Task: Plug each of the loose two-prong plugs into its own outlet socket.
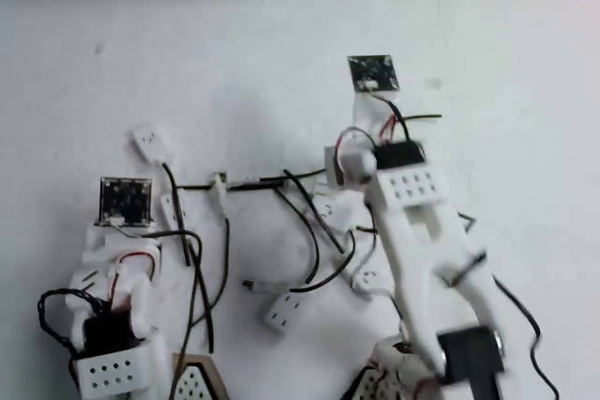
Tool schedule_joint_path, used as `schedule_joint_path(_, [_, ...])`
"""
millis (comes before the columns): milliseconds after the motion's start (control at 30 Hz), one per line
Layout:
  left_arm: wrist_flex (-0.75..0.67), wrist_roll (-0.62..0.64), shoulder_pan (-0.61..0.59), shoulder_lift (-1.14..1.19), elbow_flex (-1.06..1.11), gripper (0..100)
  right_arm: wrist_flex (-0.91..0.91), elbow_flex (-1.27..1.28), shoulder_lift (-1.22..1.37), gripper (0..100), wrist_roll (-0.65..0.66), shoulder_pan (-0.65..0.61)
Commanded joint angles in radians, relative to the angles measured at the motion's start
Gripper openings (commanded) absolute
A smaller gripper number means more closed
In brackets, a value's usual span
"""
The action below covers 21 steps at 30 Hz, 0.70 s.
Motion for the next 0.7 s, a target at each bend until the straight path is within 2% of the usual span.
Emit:
schedule_joint_path(0, [0.009, 0.006, -0.007, -0.01, -0.005, 2, -0.031, -0.14, 0.13, 22.3, -0.058, -0.002])
schedule_joint_path(367, [0.009, 0.006, -0.007, -0.01, -0.005, 2, -0.025, -0.411, 0.515, 22.3, -0.089, 0.031])
schedule_joint_path(667, [0.009, 0.006, -0.007, -0.01, -0.005, 2, 0.016, -0.42, 0.591, 22.3, -0.089, 0.065])
